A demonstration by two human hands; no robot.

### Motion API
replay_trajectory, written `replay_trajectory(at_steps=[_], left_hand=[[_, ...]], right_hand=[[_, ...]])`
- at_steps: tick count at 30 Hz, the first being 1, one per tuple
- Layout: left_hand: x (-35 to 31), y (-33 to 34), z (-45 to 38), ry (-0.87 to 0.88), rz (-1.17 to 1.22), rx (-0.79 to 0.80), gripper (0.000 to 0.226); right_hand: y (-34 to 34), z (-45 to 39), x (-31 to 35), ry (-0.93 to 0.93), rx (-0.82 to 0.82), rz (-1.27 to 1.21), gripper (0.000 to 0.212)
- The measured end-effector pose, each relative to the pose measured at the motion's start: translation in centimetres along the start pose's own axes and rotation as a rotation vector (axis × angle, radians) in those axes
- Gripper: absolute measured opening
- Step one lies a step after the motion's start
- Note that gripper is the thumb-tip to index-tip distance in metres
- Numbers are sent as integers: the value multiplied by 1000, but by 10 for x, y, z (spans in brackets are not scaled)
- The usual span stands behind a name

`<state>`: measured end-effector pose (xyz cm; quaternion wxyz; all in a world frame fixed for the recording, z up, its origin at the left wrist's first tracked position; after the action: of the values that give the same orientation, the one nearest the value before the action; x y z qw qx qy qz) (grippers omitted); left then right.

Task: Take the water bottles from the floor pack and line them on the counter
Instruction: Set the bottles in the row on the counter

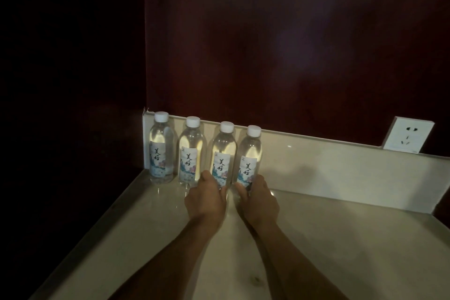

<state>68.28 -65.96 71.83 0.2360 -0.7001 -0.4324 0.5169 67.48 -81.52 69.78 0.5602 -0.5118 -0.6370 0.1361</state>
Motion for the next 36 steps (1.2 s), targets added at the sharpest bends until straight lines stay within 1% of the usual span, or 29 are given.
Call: replay_trajectory(at_steps=[8,17,27,36], left_hand=[[3,-3,0,-20,9,7,43],[5,-6,1,-17,0,36,41],[5,-5,0,-45,66,68,42],[5,-6,0,-62,69,78,43]], right_hand=[[-2,2,5,-19,-31,-8,40],[-7,4,4,38,18,-103,44],[-7,5,4,11,3,-57,39],[-5,4,3,0,7,-85,40]])
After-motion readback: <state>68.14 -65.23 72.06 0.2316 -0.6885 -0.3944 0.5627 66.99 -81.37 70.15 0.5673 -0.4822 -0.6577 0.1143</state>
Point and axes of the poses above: each hand's wrist, its own z-axis away from the middle knuckle, its own y-axis out of the palm, x = y × z, the point moved 7 cm from there along -z, towards the middle knuckle
